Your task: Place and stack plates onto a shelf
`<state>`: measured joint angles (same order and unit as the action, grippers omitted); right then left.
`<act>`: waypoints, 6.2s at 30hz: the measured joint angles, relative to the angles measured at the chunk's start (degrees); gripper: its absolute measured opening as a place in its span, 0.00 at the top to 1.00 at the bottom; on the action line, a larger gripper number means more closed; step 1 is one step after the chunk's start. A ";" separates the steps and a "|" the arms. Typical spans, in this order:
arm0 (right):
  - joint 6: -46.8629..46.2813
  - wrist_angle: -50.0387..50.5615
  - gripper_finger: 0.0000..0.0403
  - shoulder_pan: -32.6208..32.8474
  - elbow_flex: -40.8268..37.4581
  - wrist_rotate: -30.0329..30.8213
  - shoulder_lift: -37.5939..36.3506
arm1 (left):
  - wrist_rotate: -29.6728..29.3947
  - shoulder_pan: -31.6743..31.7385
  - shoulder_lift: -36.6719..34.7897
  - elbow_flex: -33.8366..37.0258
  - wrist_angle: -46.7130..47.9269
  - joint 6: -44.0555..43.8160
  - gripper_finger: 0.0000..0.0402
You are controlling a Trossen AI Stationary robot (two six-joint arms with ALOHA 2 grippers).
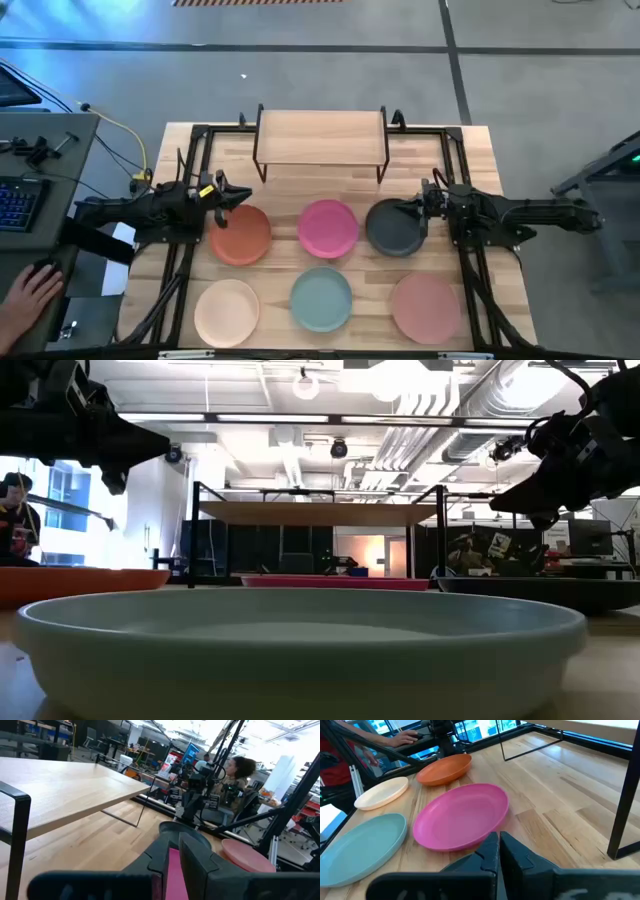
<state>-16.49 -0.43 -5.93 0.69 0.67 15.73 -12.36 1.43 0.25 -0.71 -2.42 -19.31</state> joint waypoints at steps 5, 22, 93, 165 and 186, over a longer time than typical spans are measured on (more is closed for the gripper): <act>0.00 0.00 1.00 -0.02 0.00 -0.02 0.00 | 0.00 -0.02 0.01 0.02 0.01 -0.02 0.92; 0.00 -0.01 1.00 -0.01 -0.02 -0.02 0.00 | 0.00 -0.01 0.01 0.00 0.02 -0.01 0.92; 0.00 -0.07 1.00 -0.01 0.00 -0.01 0.00 | 0.00 -0.01 0.02 0.02 0.00 -0.01 0.92; -26.47 39.63 0.52 2.73 58.48 0.31 62.66 | -4.09 0.04 29.38 -39.83 19.62 -10.03 0.63; -33.00 30.63 0.53 2.92 61.46 2.97 87.52 | -3.41 0.04 32.00 -39.77 19.74 -9.03 0.63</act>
<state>-49.49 30.20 -3.01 62.15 3.64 103.24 -15.77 1.48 32.25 -40.47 17.32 -28.34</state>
